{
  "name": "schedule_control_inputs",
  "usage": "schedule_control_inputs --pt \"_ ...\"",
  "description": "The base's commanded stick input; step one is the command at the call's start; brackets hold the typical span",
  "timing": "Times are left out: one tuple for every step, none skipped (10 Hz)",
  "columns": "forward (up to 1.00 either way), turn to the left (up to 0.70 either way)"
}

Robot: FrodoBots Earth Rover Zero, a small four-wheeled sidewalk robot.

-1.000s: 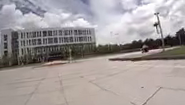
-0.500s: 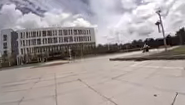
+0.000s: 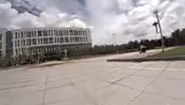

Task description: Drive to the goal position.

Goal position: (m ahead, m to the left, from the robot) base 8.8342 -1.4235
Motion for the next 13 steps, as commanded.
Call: schedule_control_inputs --pt "0.70 0.00" --pt "0.70 0.00" --pt "0.70 0.03" --pt "0.70 0.01" --pt "0.70 0.00" --pt "0.70 0.06" --pt "0.70 0.03" --pt "0.70 0.02" --pt "0.70 0.02" --pt "0.70 0.01" --pt "0.70 0.02" --pt "0.70 0.04" --pt "0.70 0.06"
